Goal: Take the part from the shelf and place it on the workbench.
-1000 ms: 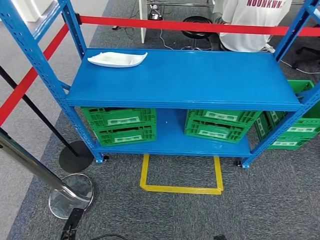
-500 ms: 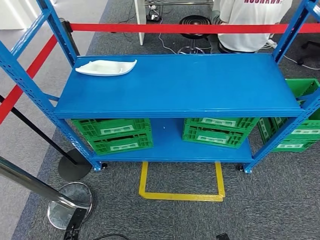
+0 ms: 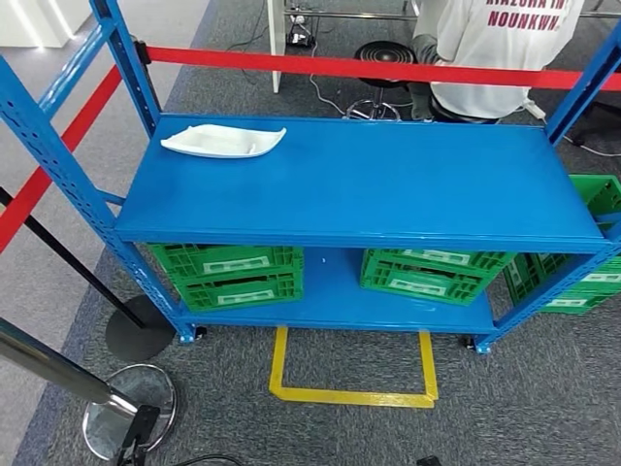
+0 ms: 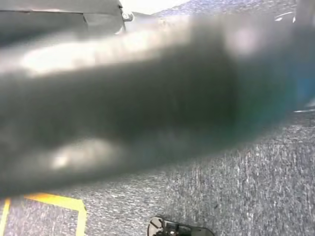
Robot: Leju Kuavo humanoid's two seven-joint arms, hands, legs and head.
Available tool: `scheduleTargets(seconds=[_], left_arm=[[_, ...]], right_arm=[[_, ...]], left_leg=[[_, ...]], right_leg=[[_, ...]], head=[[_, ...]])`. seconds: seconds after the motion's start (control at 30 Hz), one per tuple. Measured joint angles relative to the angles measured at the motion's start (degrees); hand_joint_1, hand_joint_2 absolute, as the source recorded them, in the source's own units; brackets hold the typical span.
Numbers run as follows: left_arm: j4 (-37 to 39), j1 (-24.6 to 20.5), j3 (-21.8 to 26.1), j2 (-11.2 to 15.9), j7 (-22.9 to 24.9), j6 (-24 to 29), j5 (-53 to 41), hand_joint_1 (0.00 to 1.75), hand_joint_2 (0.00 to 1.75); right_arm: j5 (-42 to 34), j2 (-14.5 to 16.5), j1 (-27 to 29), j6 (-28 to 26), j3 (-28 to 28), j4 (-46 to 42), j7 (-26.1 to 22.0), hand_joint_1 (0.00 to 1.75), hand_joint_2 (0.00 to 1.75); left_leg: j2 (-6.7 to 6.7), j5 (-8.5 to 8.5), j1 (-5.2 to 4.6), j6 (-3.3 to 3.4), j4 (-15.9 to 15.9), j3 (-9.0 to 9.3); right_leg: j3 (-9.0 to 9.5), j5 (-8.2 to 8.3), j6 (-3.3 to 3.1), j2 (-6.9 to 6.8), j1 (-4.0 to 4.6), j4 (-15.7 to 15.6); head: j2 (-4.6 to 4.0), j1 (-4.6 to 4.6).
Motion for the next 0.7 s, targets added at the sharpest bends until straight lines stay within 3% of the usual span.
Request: scheduleTargets(seconds=[0.03, 0.07, 0.1, 0.17, 0.2, 0.27, 0.33, 0.4, 0.5, 0.53, 0.57, 0.6, 0.67, 0.7], left_arm=[[0.00, 0.00, 0.01, -0.08, 0.22, 0.34, -0.18, 0.00, 1.75], [0.00, 0.00, 0.02, -0.14, 0.35, 0.59, -0.31, 0.00, 1.75], [0.00, 0.00, 0.03, -0.17, 0.43, 0.76, -0.46, 0.00, 1.75], [0.00, -0.03, 0.07, -0.26, 0.54, 0.92, -0.81, 0.00, 1.75], [0.00, -0.07, 0.07, -0.30, 0.56, 0.93, -1.03, 0.00, 1.75], [0.00, -0.13, 0.07, -0.36, 0.55, 0.92, -1.46, 0.00, 1.75], [0.00, -0.18, 0.07, -0.40, 0.53, 0.91, -1.66, 0.00, 1.75], [0.00, -0.27, 0.07, -0.42, 0.42, 0.91, -1.70, 0.00, 1.75], [0.00, -0.35, 0.02, -0.43, 0.23, 0.91, -1.75, 0.00, 1.75], [0.00, -0.26, 0.00, -0.40, 0.20, 0.91, -1.72, 0.00, 1.75], [0.00, -0.06, -0.09, -0.31, 0.21, 0.90, -1.60, 0.00, 1.75], [0.00, 0.27, -0.39, -0.15, 0.34, 0.82, -1.18, 0.00, 1.75], [0.03, 1.20, -1.69, 0.23, 1.10, 0.40, 0.58, 0.00, 1.75], [0.06, 1.63, -2.59, 0.39, 1.68, 0.06, 1.77, 0.00, 1.75]], right_arm=[[-0.03, 0.02, 0.04, 0.11, -0.07, 0.02, 0.48, 0.00, 0.00], [-0.02, 0.03, 0.08, 0.05, -0.17, 0.04, 0.96, 0.00, 0.00], [0.04, 0.04, 0.09, -0.16, -0.28, 0.06, 1.47, 0.00, 0.00], [0.18, 0.05, 0.03, -0.79, -0.47, 0.09, 2.38, 0.00, 0.00], [0.25, 0.07, -0.05, -1.15, -0.50, 0.10, 2.74, 0.00, 0.00], [0.31, 0.18, -0.17, -1.65, -0.52, 0.13, 3.18, 0.00, 0.00], [0.38, 0.31, -0.10, -1.90, -0.56, 0.14, 3.34, 0.00, 0.87], [0.71, 0.37, -0.12, -2.04, -0.66, 0.14, 3.29, 0.00, 1.75], [1.16, 0.45, -0.41, -2.00, -0.72, 0.14, 2.75, 0.00, 1.75], [1.16, 0.48, -0.41, -1.97, -0.72, 0.14, 2.59, 0.00, 1.75], [1.06, 0.50, -0.40, -1.94, -0.71, 0.10, 2.49, 0.00, 1.75], [0.65, 0.50, -0.38, -1.83, -0.59, -0.11, 2.46, 0.00, 1.75], [-1.15, 0.43, -0.46, -1.30, 0.17, -1.06, 2.41, 0.00, 1.75], [-2.44, 0.33, -0.55, -0.94, 0.75, -1.67, 2.39, 0.00, 1.75]], left_leg=[[-0.03, -0.23, -0.07, 0.10, 0.00, 0.28], [-0.11, -0.50, -0.12, 0.12, 0.00, 0.63], [-0.20, -0.81, -0.15, 0.07, 0.00, 1.10], [-0.33, -1.55, -0.23, -0.23, 0.02, 2.08], [-0.36, -1.86, -0.30, -0.49, 0.10, 2.34], [-0.37, -2.06, -0.39, -1.06, 0.08, 2.34], [-0.35, -2.12, -0.33, -1.68, -0.16, 2.39], [-0.27, -3.31, -0.32, -2.35, 1.44, 1.73], [-0.22, -7.39, -0.12, -3.04, 10.95, -3.38], [-0.22, -7.99, -0.02, -3.18, 13.80, -5.16], [-0.21, -7.51, 0.08, -3.30, 15.02, -6.21], [-0.21, -5.88, 0.18, -3.40, 14.06, -6.20], [-0.12, -1.14, 0.48, -3.68, 7.40, -3.75], [-0.13, 0.36, 0.56, -3.70, 3.82, -2.30]], right_leg=[[-1.67, -0.12, -0.02, 0.00, 0.01, 2.29], [-2.42, 0.93, -0.11, 0.00, 0.03, 2.58], [-2.07, 3.10, -0.28, 0.01, 0.05, 0.64], [0.59, 8.01, -0.73, 0.01, 0.16, -6.61], [1.95, 9.33, -0.96, 0.01, 0.25, -9.73], [3.04, 9.55, -1.29, 0.12, 0.49, -12.04], [3.22, 9.54, -1.75, 0.20, 0.44, -12.58], [3.67, 9.62, -2.41, 0.14, 0.13, -13.24], [4.08, 9.55, -2.99, 0.03, -0.07, -13.65], [4.17, 9.46, -3.04, 0.01, -0.09, -13.64], [4.31, 9.34, -3.03, 0.01, -0.13, -13.64], [4.50, 9.21, -2.95, 0.06, -0.20, -13.64], [4.94, 8.87, -2.51, 0.26, -0.34, -13.61], [5.05, 8.65, -2.14, 0.38, -0.29, -13.49]], head=[[0.00, 0.01], [0.00, 0.03], [0.00, 0.03], [0.00, 0.08], [0.00, 0.10], [0.00, 0.02], [0.00, -0.10], [0.00, -0.31], [0.00, -0.64], [0.00, -0.64], [0.00, -0.65], [0.00, -0.65], [0.00, -0.71], [0.00, -0.84]])
